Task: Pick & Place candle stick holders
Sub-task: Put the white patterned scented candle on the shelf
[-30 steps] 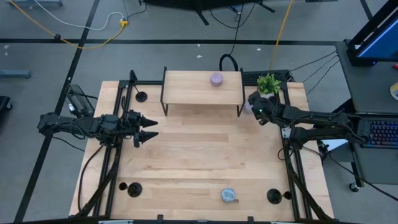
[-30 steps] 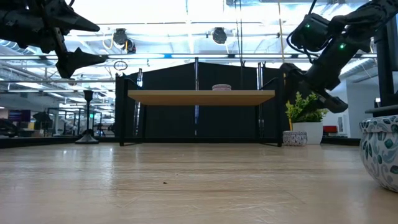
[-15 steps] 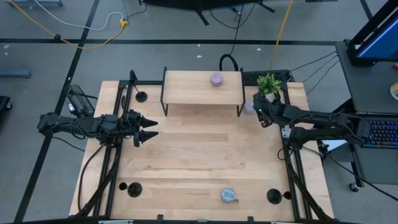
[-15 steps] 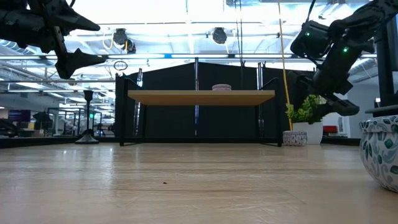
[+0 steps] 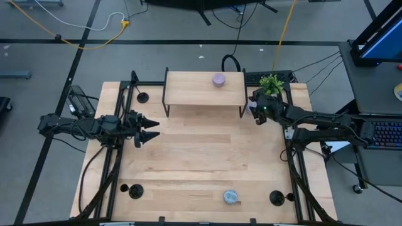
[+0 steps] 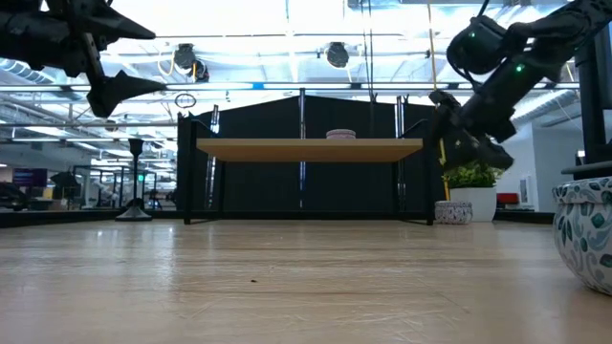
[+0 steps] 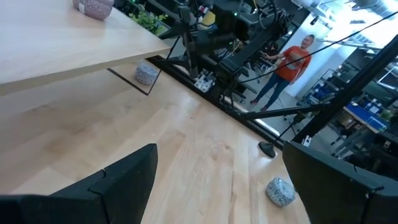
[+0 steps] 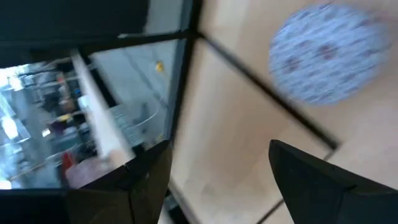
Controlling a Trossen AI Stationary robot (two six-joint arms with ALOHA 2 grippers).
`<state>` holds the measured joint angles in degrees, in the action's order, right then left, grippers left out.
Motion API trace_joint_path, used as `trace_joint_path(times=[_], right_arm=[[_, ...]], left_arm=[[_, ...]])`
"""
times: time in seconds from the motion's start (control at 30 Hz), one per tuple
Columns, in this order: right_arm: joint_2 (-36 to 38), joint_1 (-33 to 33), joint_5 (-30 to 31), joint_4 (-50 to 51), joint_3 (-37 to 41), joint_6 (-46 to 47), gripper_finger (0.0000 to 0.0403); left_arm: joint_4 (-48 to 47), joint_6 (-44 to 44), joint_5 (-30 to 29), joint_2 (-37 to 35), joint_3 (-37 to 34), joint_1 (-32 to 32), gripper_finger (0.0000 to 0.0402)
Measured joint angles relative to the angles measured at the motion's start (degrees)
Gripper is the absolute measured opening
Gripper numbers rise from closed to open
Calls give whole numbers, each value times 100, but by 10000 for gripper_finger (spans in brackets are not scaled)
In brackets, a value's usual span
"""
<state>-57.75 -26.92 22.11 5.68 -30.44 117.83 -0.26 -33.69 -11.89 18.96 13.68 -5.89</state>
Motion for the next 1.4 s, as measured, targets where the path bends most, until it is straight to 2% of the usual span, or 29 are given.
trace_joint_path(times=[0.17, 0.27, 0.63, 0.77, 1.03, 1.23, 1.4], right_arm=[[2, -5, 40, -494, 0, -693, 259], [0, -7, 61, -503, -4, -806, 260], [1, -7, -112, -250, -4, -160, 262], [-1, 4, -118, -176, -4, 456, 262], [-14, -85, -140, 710, -2, 1208, 263], [-9, -314, -293, 827, -3, 1489, 260], [-12, -321, -298, 2120, -389, 1670, 263]], left_arm=[[79, 4, 142, 0, 2, -1, 351], [80, 2, 145, -1, 2, -2, 351], [80, 2, 158, 0, 2, -2, 351], [80, 2, 158, -2, 2, -2, 351], [84, 34, 158, 4, 2, -2, 351], [86, 35, 153, 4, 2, -2, 351], [93, -4, 141, 4, 2, -2, 351]])
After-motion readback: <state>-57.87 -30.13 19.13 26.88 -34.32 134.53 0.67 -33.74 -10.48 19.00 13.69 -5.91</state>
